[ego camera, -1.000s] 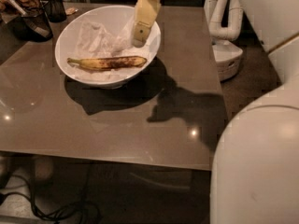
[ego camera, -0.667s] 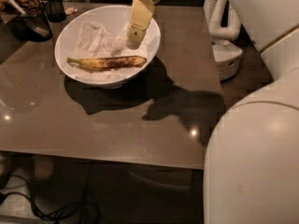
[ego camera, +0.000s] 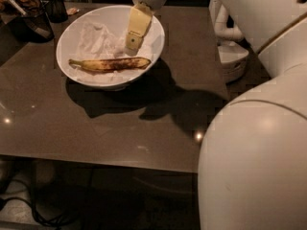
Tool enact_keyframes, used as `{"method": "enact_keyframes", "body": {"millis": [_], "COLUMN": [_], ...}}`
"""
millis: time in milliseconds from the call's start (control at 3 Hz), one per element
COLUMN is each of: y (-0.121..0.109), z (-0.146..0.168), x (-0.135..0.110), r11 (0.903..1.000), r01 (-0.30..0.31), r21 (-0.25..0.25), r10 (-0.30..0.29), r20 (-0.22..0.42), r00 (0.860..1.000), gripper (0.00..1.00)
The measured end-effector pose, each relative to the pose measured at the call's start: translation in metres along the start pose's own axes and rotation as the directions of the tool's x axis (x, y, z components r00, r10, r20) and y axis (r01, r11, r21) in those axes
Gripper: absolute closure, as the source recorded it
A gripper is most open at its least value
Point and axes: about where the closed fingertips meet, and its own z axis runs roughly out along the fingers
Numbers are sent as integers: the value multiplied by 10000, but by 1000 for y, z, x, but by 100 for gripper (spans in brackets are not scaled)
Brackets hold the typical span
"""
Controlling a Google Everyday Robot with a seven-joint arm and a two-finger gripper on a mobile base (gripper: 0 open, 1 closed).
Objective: Pick banana from white bowl
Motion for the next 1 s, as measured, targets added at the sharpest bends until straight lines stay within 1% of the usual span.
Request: {"method": "enact_keyframes", "body": {"millis": [333, 667, 1000], "y": [-1, -1, 1], "z": [10, 15, 17], "x": [0, -4, -10], "r11": [9995, 9992, 9990], "r01": [-308, -320, -48], "r21": [85, 225, 440], "r10": [312, 336, 93], "r20": [-446, -716, -1013], "r00": [9985, 9969, 9948], "gripper": [8, 10, 18]}}
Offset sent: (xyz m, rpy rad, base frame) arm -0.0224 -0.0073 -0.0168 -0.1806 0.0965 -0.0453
